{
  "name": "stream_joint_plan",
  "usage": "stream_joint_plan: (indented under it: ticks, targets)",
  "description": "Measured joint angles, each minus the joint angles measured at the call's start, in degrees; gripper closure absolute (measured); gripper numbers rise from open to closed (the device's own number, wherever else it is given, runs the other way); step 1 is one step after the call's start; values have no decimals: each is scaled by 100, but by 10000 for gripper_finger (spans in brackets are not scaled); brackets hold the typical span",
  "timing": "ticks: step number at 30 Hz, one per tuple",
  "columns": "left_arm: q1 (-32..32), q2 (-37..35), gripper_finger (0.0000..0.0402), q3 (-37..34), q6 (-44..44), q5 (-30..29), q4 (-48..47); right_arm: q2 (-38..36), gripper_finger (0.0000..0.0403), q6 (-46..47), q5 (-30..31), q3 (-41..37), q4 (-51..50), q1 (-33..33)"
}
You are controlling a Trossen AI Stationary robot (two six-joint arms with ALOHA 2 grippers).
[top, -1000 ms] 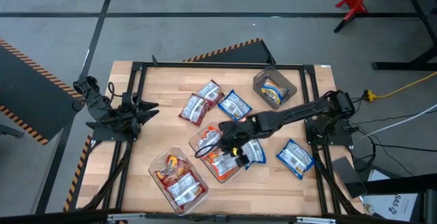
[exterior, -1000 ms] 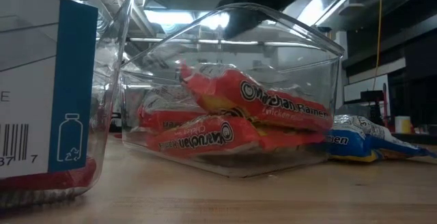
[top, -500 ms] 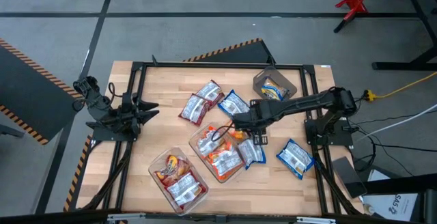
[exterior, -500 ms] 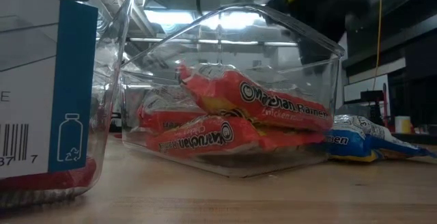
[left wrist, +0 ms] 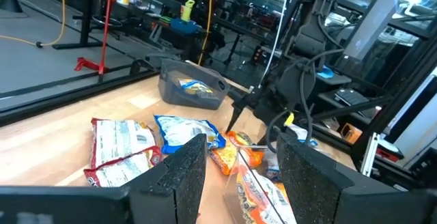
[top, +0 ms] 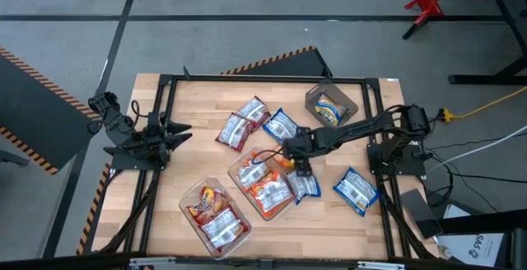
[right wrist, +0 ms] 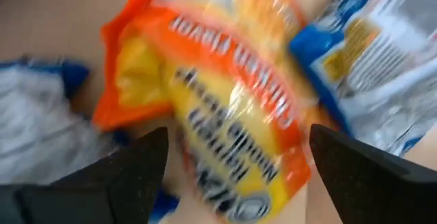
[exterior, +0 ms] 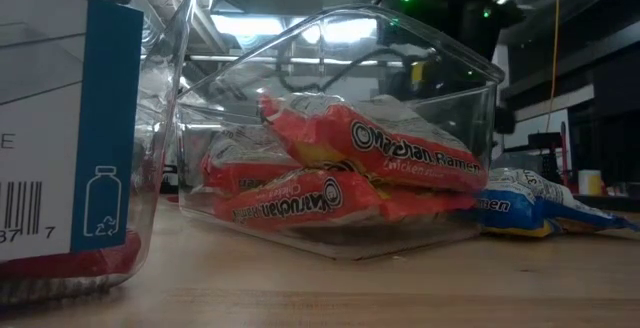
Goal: Sort Maruchan noodles
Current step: Put the orange noodle pack into the the top transparent bin
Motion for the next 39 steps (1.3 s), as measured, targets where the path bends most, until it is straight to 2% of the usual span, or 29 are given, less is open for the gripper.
stream_joint_plan:
  ticks: [4,8,13,18,21,24,30,39]
  targets:
    - [0,0,230,0,-108,7,0,0,77,-28,-10,-149,414,-141]
    - [-1,-1,230,0,-155,102,0,0,122,-15,21,-285,404,-198]
    - [-2,0,230,0,-157,110,0,-7,198,23,27,-409,426,-191]
    - [0,0,230,0,-192,94,2,-11,296,55,21,-387,395,-192]
    - [-1,0,230,0,-257,93,2,-13,349,52,-130,-309,353,-194]
    - [-2,0,230,0,-260,91,2,-17,384,52,-404,-207,306,-193]
    - [0,0,230,0,-281,35,3,-15,387,55,-814,254,-63,-182]
    - [0,0,230,0,-280,-20,5,-15,390,-180,-688,1261,-1051,-188]
